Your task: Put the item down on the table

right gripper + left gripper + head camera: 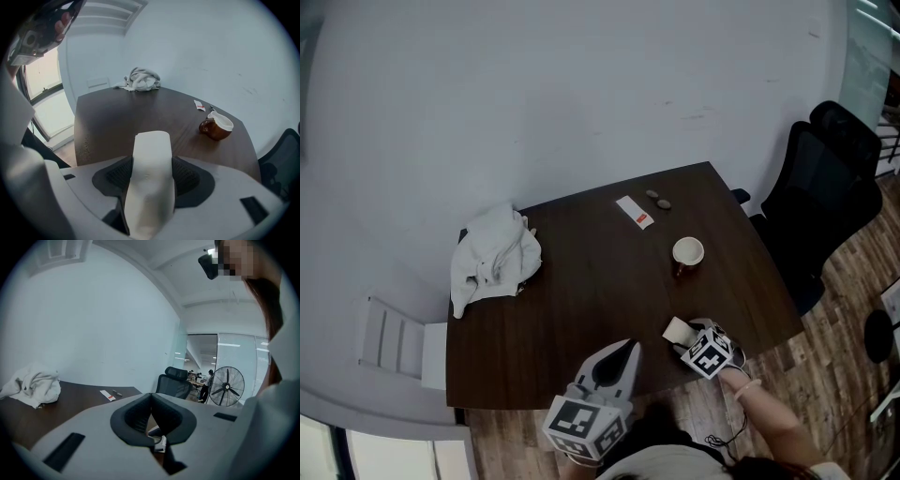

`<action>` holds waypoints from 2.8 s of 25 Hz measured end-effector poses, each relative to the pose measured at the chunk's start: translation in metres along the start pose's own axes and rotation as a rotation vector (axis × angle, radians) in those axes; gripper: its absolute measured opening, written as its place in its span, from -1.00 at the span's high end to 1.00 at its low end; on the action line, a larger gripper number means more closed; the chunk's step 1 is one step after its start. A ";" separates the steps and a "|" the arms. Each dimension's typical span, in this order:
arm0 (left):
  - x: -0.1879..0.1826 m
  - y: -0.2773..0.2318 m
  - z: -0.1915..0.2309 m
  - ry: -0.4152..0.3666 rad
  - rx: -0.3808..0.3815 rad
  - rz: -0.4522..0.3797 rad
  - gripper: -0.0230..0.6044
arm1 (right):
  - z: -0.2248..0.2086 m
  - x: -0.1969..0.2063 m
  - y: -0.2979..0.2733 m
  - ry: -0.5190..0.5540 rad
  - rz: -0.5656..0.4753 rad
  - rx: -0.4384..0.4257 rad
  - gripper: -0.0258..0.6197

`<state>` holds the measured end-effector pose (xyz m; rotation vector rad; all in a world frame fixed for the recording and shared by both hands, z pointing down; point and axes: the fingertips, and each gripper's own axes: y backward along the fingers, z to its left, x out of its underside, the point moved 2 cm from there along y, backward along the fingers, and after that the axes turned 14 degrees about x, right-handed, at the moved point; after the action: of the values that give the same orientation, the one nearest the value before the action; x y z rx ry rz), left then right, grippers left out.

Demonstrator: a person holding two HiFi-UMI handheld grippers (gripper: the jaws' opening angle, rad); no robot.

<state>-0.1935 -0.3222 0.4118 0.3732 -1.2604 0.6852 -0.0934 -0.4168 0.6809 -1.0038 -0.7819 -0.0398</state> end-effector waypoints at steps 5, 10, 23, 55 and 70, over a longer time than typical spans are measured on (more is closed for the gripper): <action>-0.001 0.003 0.001 0.001 -0.004 -0.002 0.86 | 0.001 0.001 -0.008 0.008 0.017 -0.007 0.06; -0.002 0.007 0.002 0.003 -0.009 -0.002 0.87 | 0.004 0.001 -0.013 0.020 0.032 -0.006 0.06; -0.003 0.017 0.007 0.005 -0.032 -0.013 0.86 | 0.010 0.008 -0.021 0.002 0.045 -0.009 0.06; -0.013 0.037 -0.030 -0.031 -0.058 -0.058 0.86 | 0.000 -0.037 0.067 -0.282 -0.224 0.082 0.25; -0.016 0.049 -0.062 -0.058 -0.043 -0.077 0.86 | 0.003 -0.059 0.152 -0.375 -0.400 0.149 0.47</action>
<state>-0.1824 -0.2522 0.3736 0.4059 -1.3068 0.5848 -0.0819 -0.3484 0.5332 -0.7084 -1.3033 -0.1386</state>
